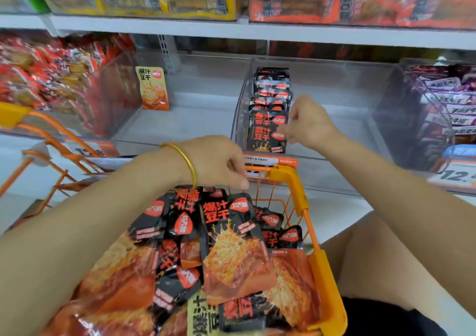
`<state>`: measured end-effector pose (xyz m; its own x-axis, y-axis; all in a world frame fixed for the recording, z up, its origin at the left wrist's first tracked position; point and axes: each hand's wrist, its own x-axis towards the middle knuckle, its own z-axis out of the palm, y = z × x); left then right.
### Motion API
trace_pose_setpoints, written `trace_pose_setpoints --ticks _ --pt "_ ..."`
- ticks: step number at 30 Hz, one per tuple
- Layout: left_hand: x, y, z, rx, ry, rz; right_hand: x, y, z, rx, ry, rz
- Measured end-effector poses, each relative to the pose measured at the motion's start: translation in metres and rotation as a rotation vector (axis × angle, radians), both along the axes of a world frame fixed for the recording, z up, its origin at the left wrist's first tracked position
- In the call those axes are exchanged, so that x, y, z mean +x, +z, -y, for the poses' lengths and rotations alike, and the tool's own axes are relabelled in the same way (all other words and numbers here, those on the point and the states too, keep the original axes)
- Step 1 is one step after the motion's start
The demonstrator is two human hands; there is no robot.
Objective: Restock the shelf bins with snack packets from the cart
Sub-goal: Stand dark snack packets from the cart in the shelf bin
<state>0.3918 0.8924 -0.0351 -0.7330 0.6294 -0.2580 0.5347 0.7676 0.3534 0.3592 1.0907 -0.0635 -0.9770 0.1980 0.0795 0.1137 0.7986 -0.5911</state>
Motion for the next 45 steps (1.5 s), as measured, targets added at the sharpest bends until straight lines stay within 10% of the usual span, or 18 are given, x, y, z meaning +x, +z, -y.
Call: trace_pose_setpoints --ticks 4,14,21,32,45 --pt "0.011 -0.011 0.0 -0.256 -0.11 0.088 0.037 0.008 0.024 -0.281 0.185 0.001" --pt "-0.005 0.008 0.003 0.424 0.103 0.346 0.078 0.011 0.018 -0.496 0.621 0.538" --pt "-0.038 0.015 -0.023 0.612 0.403 -0.24 0.021 0.025 -0.014 -0.811 0.123 0.101" --pt "-0.045 -0.023 -0.036 0.154 0.307 -0.371 -0.013 -0.026 0.0 0.133 0.165 0.456" --pt "-0.046 -0.028 -0.038 0.212 0.329 -0.379 -0.034 -0.037 0.007 0.248 0.125 0.459"
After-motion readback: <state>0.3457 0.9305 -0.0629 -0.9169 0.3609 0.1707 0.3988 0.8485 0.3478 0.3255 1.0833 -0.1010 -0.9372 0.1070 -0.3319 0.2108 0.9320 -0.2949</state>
